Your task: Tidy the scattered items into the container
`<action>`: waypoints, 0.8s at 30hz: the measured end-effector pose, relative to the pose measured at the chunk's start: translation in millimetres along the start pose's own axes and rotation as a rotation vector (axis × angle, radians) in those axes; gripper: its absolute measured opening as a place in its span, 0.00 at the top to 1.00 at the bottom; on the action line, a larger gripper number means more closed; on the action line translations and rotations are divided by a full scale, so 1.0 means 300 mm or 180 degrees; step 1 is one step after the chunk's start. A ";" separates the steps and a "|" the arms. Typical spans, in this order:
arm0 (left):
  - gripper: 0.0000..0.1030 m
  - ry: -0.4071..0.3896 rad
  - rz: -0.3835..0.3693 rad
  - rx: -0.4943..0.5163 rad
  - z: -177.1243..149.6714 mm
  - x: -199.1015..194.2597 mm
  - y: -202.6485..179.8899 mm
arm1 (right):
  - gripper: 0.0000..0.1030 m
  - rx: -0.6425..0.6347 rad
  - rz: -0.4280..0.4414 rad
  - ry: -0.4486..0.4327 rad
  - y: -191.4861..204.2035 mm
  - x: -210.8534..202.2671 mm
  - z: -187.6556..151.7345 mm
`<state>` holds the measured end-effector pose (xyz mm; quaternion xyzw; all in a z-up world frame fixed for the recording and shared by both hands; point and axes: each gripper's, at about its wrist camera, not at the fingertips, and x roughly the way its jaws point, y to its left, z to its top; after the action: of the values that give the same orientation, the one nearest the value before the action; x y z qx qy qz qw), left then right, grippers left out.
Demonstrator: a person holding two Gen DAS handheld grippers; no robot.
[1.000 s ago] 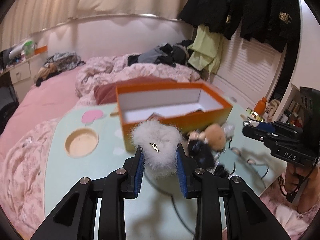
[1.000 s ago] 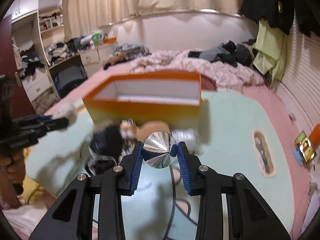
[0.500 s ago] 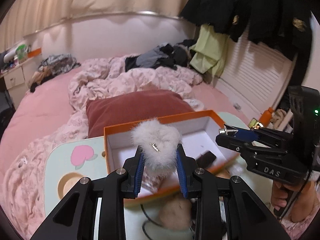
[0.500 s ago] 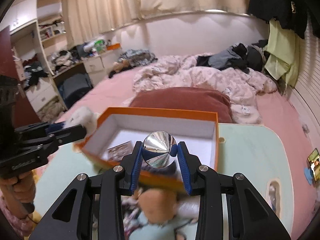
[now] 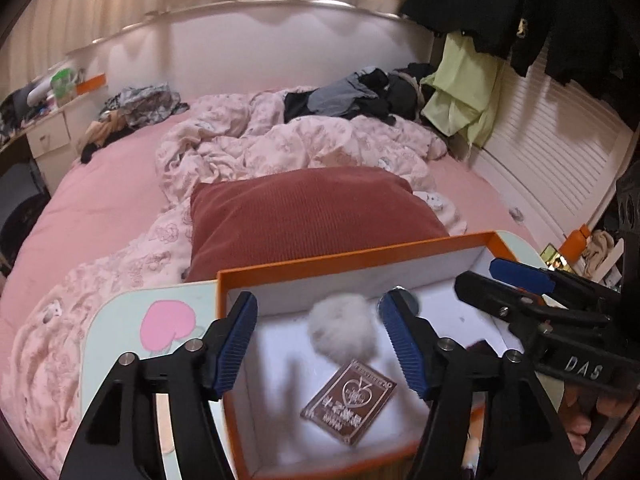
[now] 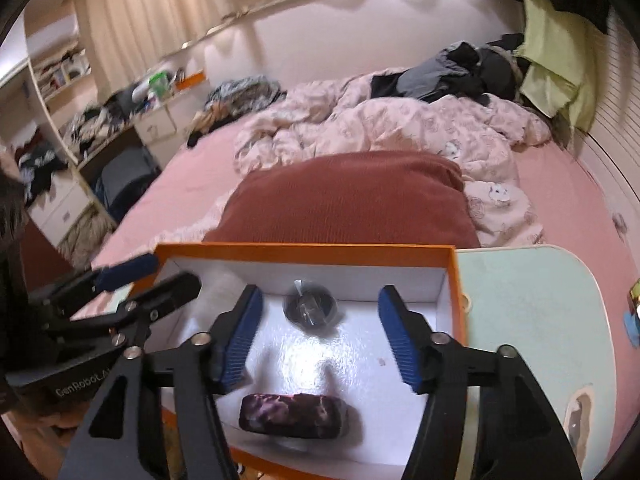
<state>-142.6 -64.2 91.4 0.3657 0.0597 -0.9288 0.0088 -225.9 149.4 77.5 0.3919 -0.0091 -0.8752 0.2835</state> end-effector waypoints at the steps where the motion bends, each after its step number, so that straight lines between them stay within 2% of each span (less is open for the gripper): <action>1: 0.31 -0.0040 -0.0010 -0.0015 -0.007 -0.023 0.004 | 0.39 0.0018 0.0012 -0.0031 -0.001 -0.016 -0.006; 6: 0.17 -0.0235 -0.0105 -0.0018 -0.098 -0.182 0.004 | 0.38 -0.0019 0.0017 -0.0165 0.026 -0.127 -0.081; 8: 0.15 -0.0271 -0.0133 0.0012 -0.149 -0.234 -0.005 | 0.28 -0.0096 0.0012 -0.0132 0.041 -0.165 -0.130; 11: 0.12 -0.0246 -0.0346 0.0122 -0.273 -0.306 -0.032 | 0.28 -0.0273 -0.0114 -0.0252 0.063 -0.238 -0.218; 14: 0.12 -0.0144 -0.0344 0.0203 -0.374 -0.329 -0.053 | 0.27 -0.0373 -0.0284 -0.0342 0.085 -0.318 -0.303; 17: 0.12 -0.0132 -0.0202 0.0286 -0.467 -0.335 -0.064 | 0.27 -0.0339 -0.0298 -0.0407 0.080 -0.366 -0.380; 20: 0.12 -0.0059 -0.0179 0.0284 -0.534 -0.324 -0.064 | 0.27 -0.0329 -0.0418 -0.0322 0.066 -0.370 -0.440; 24: 0.12 -0.0010 -0.0230 0.0236 -0.556 -0.306 -0.060 | 0.27 -0.0372 -0.0590 -0.0104 0.053 -0.338 -0.507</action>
<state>36.7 -29.2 35.0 0.3620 0.0384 -0.9306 -0.0383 -59.1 218.5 44.9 0.3596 0.0736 -0.9030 0.2235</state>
